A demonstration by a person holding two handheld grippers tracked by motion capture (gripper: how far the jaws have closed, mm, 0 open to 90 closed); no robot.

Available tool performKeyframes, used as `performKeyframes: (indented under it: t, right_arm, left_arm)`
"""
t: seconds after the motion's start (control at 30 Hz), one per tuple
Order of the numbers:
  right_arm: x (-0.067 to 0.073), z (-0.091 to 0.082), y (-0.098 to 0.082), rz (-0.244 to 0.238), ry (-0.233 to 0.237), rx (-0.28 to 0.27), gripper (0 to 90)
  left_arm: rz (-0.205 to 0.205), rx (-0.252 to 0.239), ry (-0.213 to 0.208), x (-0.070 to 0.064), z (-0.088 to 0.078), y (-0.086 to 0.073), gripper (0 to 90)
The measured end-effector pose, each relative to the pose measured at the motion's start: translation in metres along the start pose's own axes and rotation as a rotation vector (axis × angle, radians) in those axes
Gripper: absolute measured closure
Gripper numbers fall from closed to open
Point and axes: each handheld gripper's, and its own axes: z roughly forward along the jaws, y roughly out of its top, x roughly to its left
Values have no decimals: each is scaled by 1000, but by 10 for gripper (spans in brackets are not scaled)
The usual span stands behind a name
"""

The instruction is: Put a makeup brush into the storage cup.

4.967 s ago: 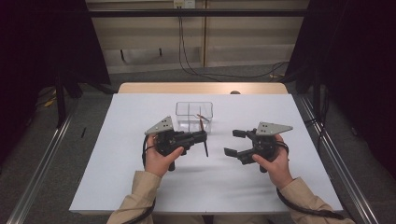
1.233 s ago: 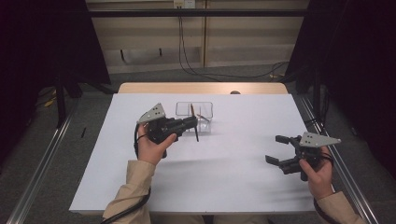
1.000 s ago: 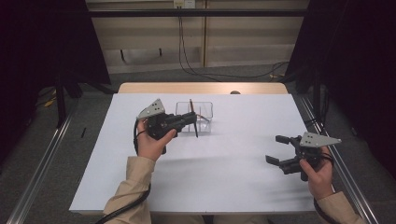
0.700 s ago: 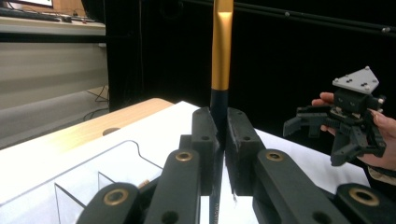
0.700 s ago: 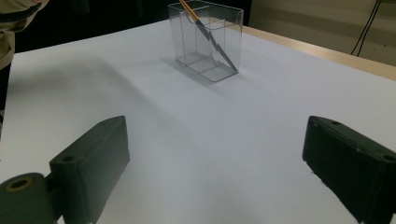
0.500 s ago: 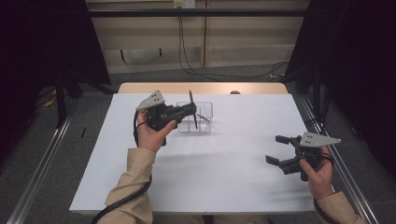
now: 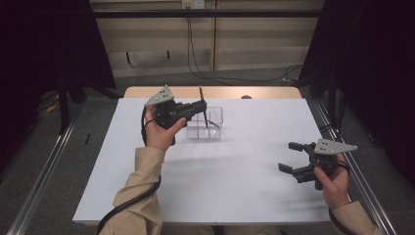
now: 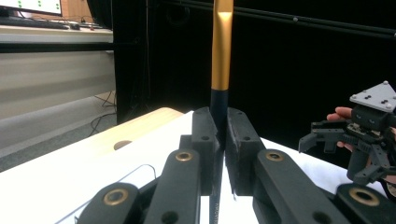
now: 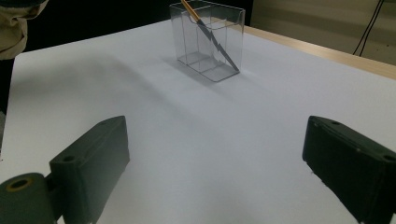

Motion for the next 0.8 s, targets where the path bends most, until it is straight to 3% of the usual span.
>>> performKeyframes:
  t: [0.8]
  right_arm:
    - [2,3,-1,0,10,10,65]
  left_arm:
    - [25,19,16,11,23,24,833]
